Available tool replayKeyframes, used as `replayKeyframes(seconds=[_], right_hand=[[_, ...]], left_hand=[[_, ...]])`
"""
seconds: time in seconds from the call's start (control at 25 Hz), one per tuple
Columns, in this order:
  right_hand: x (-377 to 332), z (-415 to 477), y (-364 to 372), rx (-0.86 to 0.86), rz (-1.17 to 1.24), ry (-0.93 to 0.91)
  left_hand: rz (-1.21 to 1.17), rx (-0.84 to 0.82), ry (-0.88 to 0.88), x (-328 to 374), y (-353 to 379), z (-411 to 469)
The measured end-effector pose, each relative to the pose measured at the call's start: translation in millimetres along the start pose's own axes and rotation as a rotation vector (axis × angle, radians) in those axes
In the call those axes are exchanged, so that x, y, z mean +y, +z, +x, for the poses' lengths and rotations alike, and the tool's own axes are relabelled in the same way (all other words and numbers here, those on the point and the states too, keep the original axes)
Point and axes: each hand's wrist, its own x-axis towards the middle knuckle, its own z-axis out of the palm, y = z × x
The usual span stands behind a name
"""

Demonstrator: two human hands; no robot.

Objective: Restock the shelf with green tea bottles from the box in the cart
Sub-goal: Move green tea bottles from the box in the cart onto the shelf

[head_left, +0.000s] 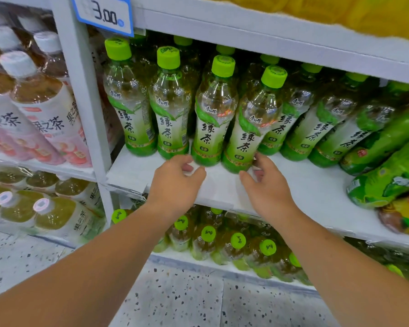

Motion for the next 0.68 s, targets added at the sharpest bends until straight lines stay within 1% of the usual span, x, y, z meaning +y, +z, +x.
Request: replayKeyframes(seconds=[0.08, 0.16, 0.4, 0.56, 0.68], right_hand=[[-2, -13, -5, -0.001, 0.075, 0.101], [-6, -30, -8, -0.029, 0.116, 0.159], [-22, -91, -25, -0.027, 0.187, 0.243], [-18, -153, -42, -0.025, 0.200, 0.322], [-12, -211, -66, 0.009, 0.278, 0.455]], left_hand=[[-0.013, -0.057, -0.027, 4, -5, -14], [-0.034, -0.098, -0.050, 5, -11, -30], [-0.028, -0.242, -0.045, -2, -31, -73], [-0.043, -0.349, -0.060, 3, -36, -122], [0.008, -0.432, -0.068, 20, -39, -172]])
